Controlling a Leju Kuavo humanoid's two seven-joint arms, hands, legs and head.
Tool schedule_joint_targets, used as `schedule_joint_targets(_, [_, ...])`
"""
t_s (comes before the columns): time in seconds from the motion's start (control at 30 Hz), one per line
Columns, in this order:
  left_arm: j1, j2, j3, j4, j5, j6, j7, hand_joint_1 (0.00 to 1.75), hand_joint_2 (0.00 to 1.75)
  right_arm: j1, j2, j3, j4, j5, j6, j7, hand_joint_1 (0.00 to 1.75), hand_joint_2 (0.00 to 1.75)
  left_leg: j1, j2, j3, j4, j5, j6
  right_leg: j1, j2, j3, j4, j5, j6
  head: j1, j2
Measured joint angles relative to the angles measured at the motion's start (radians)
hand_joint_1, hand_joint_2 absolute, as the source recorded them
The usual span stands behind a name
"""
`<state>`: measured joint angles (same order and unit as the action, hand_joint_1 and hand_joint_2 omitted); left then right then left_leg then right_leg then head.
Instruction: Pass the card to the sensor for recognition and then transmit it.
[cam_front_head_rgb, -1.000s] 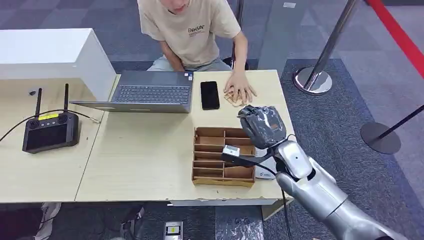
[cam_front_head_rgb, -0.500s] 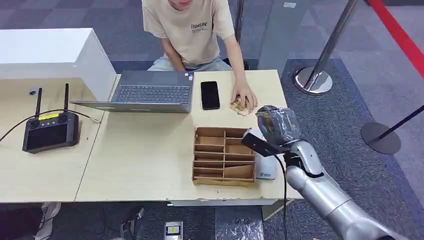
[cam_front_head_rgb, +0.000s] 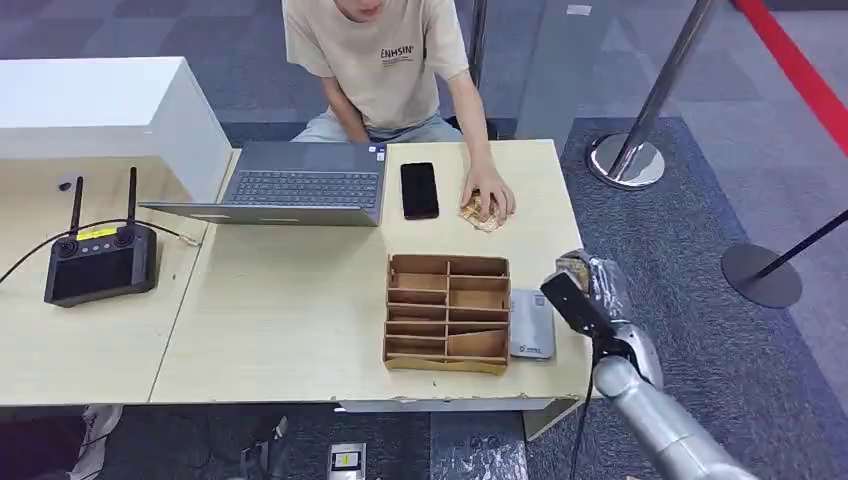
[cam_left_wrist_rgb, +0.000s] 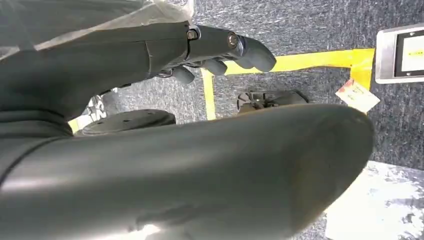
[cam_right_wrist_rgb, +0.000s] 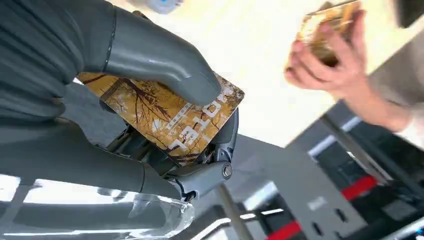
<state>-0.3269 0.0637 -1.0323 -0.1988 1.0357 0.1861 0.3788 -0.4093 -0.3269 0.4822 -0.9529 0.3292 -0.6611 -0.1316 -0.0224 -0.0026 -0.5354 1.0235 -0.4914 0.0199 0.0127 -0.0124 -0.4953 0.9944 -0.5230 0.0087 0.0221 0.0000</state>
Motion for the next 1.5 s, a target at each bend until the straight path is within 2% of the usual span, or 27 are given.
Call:
schedule_joint_targets(0.4, [0.001, 0.008, -0.01, 0.0, 0.008, 0.008, -0.003, 0.0, 0.0, 0.02, 0.058, -0.042, 0.12, -0.051, 0.036, -0.045, 1.75, 1.75, 0.0, 0.0, 0.0, 0.0, 0.0, 0.0, 0.0, 0.0, 0.0, 0.0, 0.0, 0.0, 0.0, 0.0])
schedule_joint_targets(0.8, [0.001, 0.006, -0.011, 0.0, 0.01, 0.015, -0.014, 0.0, 0.0, 0.02, 0.106, -0.049, 0.184, -0.083, 0.035, -0.081, 1.75, 1.75, 0.0, 0.001, 0.001, 0.0, 0.0, 0.0, 0.0, 0.0, 0.0, 0.0, 0.0, 0.0, 0.0, 0.0])
schedule_joint_targets(1.33, [-0.007, 0.002, -0.019, 0.0, 0.01, 0.018, -0.014, 0.0, 0.0, 0.004, 0.116, -0.043, 0.227, -0.032, 0.0, -0.058, 1.75, 1.75, 0.0, 0.001, 0.002, 0.0, 0.0, 0.0, 0.0, 0.0, 0.002, 0.0, 0.0, 0.0, 0.0, 0.0])
schedule_joint_targets(1.5, [-0.008, 0.002, -0.029, 0.0, 0.009, 0.015, -0.011, 0.0, 0.0, -0.002, 0.114, -0.042, 0.227, -0.003, -0.022, -0.032, 1.75, 1.75, 0.0, 0.001, 0.002, 0.0, 0.0, 0.0, 0.0, 0.0, 0.002, 0.0, 0.0, 0.0, 0.0, 0.0])
